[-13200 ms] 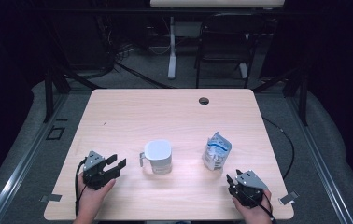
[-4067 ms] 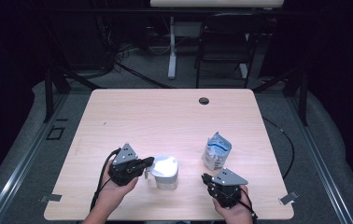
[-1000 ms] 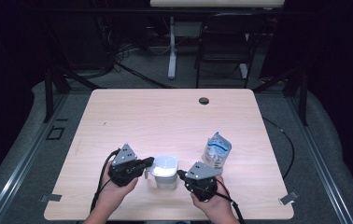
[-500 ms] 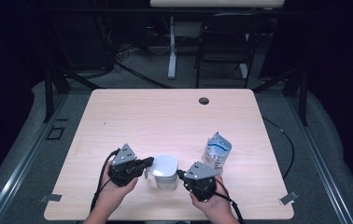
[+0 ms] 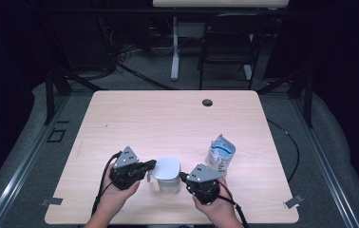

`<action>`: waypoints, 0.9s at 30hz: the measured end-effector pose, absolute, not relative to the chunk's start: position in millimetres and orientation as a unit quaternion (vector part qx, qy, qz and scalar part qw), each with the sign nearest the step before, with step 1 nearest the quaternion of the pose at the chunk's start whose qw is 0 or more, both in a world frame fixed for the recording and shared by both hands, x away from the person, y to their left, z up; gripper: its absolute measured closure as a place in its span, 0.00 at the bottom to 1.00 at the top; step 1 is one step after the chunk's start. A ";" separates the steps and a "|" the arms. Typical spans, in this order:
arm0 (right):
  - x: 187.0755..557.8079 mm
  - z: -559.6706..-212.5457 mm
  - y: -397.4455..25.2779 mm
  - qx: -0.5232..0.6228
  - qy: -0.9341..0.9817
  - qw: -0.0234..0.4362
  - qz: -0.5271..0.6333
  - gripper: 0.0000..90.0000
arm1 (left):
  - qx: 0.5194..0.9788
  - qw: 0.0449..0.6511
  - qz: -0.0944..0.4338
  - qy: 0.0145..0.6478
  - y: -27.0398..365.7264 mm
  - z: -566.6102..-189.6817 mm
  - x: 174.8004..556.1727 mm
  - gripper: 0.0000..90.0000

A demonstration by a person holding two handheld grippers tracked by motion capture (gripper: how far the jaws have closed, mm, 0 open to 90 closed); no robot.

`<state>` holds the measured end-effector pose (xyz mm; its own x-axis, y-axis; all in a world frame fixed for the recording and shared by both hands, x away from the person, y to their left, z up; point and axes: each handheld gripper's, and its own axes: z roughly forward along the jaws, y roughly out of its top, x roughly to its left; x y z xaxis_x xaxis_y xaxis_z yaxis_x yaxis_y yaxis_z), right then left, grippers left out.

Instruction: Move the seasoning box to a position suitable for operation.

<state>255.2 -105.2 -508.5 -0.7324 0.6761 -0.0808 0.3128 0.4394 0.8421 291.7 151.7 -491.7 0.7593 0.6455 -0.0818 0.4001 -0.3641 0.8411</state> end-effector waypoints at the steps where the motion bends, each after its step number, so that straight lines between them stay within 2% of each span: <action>1: 255.3 -508.3 -105.1 0.301 0.822 0.209 0.436 1.00 | 0.815 0.464 0.132 0.321 151.8 -491.7 291.6 1.00; 27: 256.1 -498.6 -102.2 0.297 0.820 0.213 0.441 1.00 | 0.814 0.464 0.132 0.325 153.7 -492.2 291.1 1.00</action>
